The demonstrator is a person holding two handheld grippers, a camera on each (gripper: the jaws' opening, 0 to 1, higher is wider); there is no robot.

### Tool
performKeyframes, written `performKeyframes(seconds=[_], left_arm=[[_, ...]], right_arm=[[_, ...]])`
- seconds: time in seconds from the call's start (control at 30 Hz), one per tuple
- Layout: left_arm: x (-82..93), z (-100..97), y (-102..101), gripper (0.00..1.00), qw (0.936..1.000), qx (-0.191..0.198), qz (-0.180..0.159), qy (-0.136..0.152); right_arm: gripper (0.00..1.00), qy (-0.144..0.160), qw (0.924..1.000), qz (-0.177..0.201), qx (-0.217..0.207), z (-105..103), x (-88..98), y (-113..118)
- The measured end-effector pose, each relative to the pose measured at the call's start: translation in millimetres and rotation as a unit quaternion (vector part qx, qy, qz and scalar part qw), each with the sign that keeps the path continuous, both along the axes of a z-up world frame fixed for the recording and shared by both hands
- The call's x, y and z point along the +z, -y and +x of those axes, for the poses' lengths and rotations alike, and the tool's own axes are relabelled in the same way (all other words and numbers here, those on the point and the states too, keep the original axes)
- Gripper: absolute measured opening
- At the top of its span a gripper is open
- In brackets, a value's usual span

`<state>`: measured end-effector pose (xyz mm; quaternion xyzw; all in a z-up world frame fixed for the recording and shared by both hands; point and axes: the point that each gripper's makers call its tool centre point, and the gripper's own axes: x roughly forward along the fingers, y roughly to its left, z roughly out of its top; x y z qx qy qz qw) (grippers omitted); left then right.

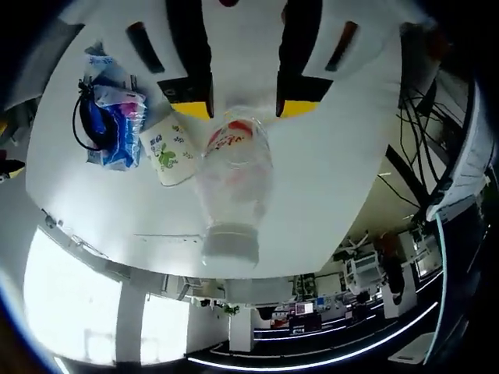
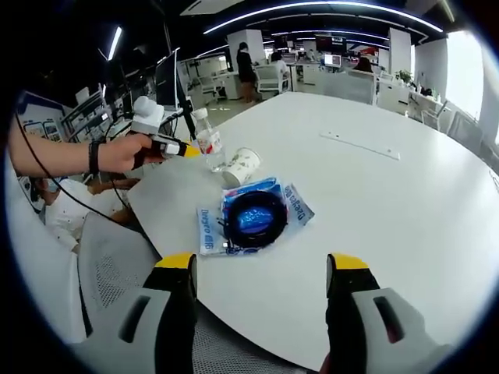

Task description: Arrange the tabletop items into an orderly group along one side of the table until the central work area is clear of visible clutter.

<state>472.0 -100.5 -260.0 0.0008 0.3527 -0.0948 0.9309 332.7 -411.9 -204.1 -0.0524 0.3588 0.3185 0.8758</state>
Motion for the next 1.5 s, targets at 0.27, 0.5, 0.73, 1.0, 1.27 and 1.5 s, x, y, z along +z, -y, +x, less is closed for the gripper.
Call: performKeyframes(seconds=[0.27,0.5,0.73,1.0,1.27,1.5], left_arm=[[7.8,13.8,9.2,0.4,0.9999,0.008,-0.008,0.008],[11.5,24.4,14.4,0.43,0.9996,0.015,-0.021,0.011],[13.1,32.5,13.8,0.42,0.9993,0.024,-0.027,0.011],[15.2,36.2,10.4,0.39,0.9994,0.024,-0.022,0.011],[13.0,38.0,15.1,0.45,0.9966,0.056,-0.06,0.009],[10.2,40.3,14.5,0.46,0.994,0.085,-0.07,0.005]], right_arm=[[0.67,-0.001,1.0,-0.002,0.004,-1.0,-0.8,-0.6],[0.67,-0.001,1.0,-0.001,-0.006,-0.3,-0.3,4.4],[0.67,-0.003,1.0,-0.001,-0.006,-1.2,-1.4,4.7],[0.67,-0.003,1.0,-0.001,-0.006,-0.4,-1.5,4.6],[0.67,-0.005,1.0,0.0,-0.005,-1.1,-2.9,3.0],[0.67,-0.005,0.9999,0.0,-0.01,-0.4,-2.6,6.4]])
